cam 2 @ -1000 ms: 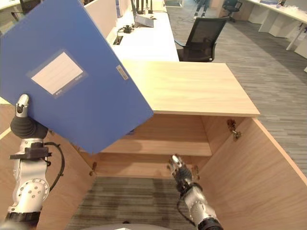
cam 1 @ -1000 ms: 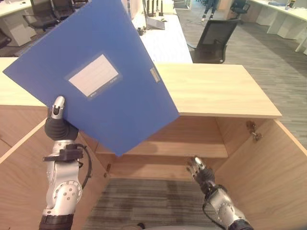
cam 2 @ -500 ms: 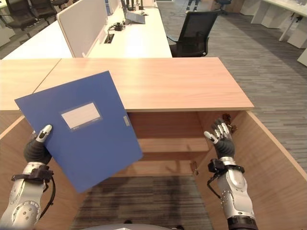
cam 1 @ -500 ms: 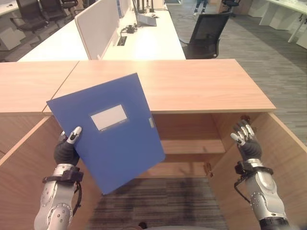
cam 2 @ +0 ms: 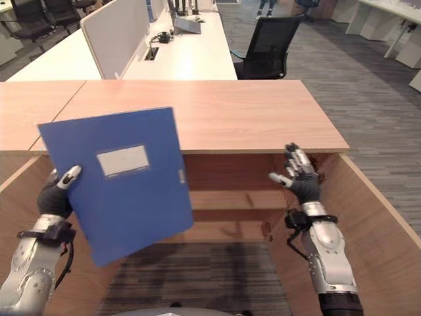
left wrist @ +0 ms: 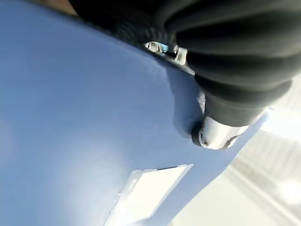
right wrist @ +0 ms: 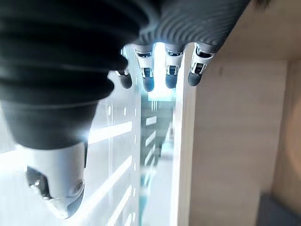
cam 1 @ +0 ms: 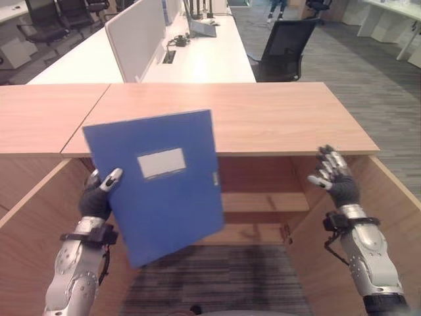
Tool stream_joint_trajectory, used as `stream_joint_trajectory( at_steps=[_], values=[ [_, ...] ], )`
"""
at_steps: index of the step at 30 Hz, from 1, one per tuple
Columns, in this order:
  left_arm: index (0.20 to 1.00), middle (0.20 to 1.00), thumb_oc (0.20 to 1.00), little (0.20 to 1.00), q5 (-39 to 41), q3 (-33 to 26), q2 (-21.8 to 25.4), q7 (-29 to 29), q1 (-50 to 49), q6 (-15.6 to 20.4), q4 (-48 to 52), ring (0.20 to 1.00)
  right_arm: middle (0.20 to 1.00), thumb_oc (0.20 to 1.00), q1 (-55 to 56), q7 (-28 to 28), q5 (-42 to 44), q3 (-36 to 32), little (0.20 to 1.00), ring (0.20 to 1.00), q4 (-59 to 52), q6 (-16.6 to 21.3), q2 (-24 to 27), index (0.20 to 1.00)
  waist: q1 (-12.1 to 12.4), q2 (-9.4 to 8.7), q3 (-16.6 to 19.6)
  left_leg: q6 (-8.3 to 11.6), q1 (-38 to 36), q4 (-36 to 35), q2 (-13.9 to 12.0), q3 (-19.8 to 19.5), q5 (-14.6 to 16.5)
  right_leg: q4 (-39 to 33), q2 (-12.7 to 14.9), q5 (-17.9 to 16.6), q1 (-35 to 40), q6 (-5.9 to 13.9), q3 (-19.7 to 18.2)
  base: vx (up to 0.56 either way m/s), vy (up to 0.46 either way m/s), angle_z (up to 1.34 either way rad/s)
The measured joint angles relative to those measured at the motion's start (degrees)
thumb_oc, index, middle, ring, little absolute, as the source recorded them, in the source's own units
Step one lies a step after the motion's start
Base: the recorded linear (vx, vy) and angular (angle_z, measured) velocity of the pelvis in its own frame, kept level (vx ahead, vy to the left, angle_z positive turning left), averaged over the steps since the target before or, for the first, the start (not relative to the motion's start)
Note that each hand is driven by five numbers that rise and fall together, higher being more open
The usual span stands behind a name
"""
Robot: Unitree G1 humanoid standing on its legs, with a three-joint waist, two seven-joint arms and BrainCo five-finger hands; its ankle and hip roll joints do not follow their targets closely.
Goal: Put the empty folder in the office cabinet
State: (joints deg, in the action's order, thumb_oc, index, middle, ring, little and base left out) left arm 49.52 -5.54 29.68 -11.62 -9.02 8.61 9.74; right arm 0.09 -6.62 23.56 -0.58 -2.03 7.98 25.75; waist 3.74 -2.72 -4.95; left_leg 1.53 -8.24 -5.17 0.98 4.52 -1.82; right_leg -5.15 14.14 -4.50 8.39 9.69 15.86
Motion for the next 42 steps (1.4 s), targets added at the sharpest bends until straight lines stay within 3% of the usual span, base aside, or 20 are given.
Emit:
stream_joint_trajectory(
  at_steps=[1, 7, 24, 36, 37, 38, 39, 40, 42],
  values=[
    [0.2, 0.2, 0.2, 0.2, -2.7, 1.91, -0.01, -1.36, 2.62, -0.06, -0.25, 0.2, 1.0, 1.0, -1.95, -3.76, -0.05, 4.48, 1.0, 1.0, 0.07, -1.13, -0.08, 1.0, 0.01, -0.23, 0.14, 0.0, -0.04, 0.01, 0.0, 0.05, -0.01, 0.0, -0.04, -0.01, 0.01, 0.0, -0.04, 0.0, 0.0, 0.0],
    [0.2, 0.2, 0.2, 0.2, -7.52, 5.08, -0.09, -2.62, 4.88, -0.05, 0.22, 0.2, 1.0, 1.0, -5.25, -8.63, -1.44, 13.82, 1.0, 1.0, 5.11, -3.61, -0.99, 1.0, 0.38, -0.35, 0.23, 0.01, -0.06, 0.0, -0.05, 0.02, -0.01, -0.01, -0.07, 0.0, 0.05, 0.0, 0.0, 0.0, 0.0, 0.0],
    [0.2, 0.2, 0.2, 0.2, -12.38, 9.11, -0.52, -3.0, 7.34, 0.22, 0.57, 0.2, 1.0, 1.0, -8.54, -10.33, -1.73, 18.88, 1.0, 1.0, 4.94, -3.75, -3.44, 1.0, 1.05, -0.49, 0.21, 0.01, 0.0, 0.01, -0.02, -0.05, -0.01, 0.0, -0.03, 0.01, 0.02, 0.0, 0.1, 0.0, 0.0, 0.0],
    [0.2, 0.2, 0.2, 0.2, -18.95, 11.05, -0.36, -0.11, 12.73, 2.46, 0.54, 0.2, 1.0, 1.0, -9.69, -10.86, 7.15, 22.01, 1.0, 1.0, 7.82, -4.39, -4.47, 1.0, 1.76, -1.23, -0.04, 0.02, 0.13, 0.02, -0.01, -0.1, -0.01, 0.01, -0.05, 0.0, -0.12, -0.01, 0.15, 0.0, 0.0, 0.0],
    [0.2, 0.2, 0.2, 0.2, -19.49, 11.22, -0.34, -0.1, 13.1, 2.45, 0.53, 0.2, 0.821, 0.821, -9.92, -11.02, 8.86, 22.63, 0.821, 0.821, 9.41, -4.4, -5.03, 0.821, 1.73, -1.29, -0.03, 0.02, 0.13, 0.03, -0.02, -0.1, -0.01, 0.01, -0.06, 0.0, -0.13, -0.01, 0.13, 0.0, 0.0, 0.0],
    [0.2, 0.2, 0.2, 0.2, -19.97, 11.47, -0.15, -0.08, 13.53, 2.45, 0.51, 0.2, 0.395, 0.395, -9.96, -11.15, 10.29, 23.29, 0.395, 0.395, 10.81, -4.38, -5.39, 0.395, 1.73, -1.33, -0.02, 0.02, 0.15, 0.03, -0.03, -0.1, -0.01, 0.01, -0.06, 0.0, -0.15, -0.01, 0.13, 0.0, 0.0, 0.0],
    [0.2, 0.2, 0.2, 0.2, -20.78, 11.97, 0.42, -0.14, 13.85, 2.44, 0.48, 0.2, 0.256, 0.256, -9.91, -11.55, 11.39, 23.79, 0.256, 0.256, 12.09, -4.77, -5.63, 0.256, 1.76, -1.34, -0.03, 0.02, 0.19, 0.03, -0.01, -0.1, -0.01, 0.01, -0.06, 0.01, -0.18, -0.01, 0.15, 0.0, 0.0, 0.0],
    [0.2, 0.2, 0.2, 0.2, -20.76, 12.34, 0.69, -0.32, 13.86, 2.39, 0.47, 0.2, 0.2, 0.2, -9.99, -12.03, 12.13, 24.33, 0.2, 0.2, 13.8, -4.77, -5.73, 0.2, 1.74, -1.36, -0.01, 0.02, 0.2, 0.03, 0.02, -0.09, -0.01, 0.01, -0.02, 0.0, -0.19, -0.01, 0.14, 0.0, 0.0, 0.0],
    [0.2, 0.2, 0.2, 0.2, -20.77, 13.7, 1.21, -0.55, 13.87, 2.02, 0.07, 0.2, 0.2, 0.2, -9.99, -12.79, 13.67, 25.83, 0.2, 0.2, 17.4, -4.82, -5.96, 0.2, 1.73, -1.55, 0.07, 0.02, 0.21, 0.03, 0.03, -0.09, -0.01, 0.01, 0.01, 0.0, -0.22, -0.01, 0.14, 0.0, 0.0, 0.0]
  ],
)
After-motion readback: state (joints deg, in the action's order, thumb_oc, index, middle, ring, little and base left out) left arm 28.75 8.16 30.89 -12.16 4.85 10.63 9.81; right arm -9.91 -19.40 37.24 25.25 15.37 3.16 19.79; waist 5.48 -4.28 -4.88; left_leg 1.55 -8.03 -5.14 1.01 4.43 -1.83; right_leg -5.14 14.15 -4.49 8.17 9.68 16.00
